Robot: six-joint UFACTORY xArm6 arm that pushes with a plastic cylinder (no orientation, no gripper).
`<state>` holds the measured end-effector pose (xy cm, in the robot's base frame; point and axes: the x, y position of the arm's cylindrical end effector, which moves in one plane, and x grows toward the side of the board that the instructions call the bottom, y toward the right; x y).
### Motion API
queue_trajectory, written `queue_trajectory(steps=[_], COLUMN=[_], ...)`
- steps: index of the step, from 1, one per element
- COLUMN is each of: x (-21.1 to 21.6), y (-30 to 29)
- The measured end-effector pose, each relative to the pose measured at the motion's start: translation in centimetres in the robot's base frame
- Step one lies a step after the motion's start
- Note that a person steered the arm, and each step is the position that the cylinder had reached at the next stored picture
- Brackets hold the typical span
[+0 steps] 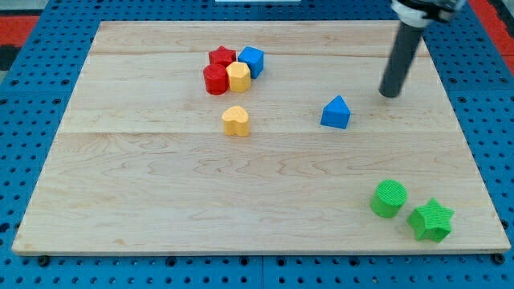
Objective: Move the blue into the yellow heart
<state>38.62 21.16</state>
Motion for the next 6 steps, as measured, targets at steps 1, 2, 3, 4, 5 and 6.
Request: queue_trajectory(steps=[1, 2, 3, 4, 5, 6], x=[2.4, 2.4, 3.3, 3.7, 4.1, 6.2], y=[-0.2, -5.9, -10.3, -14.4, -17.9, -19.8])
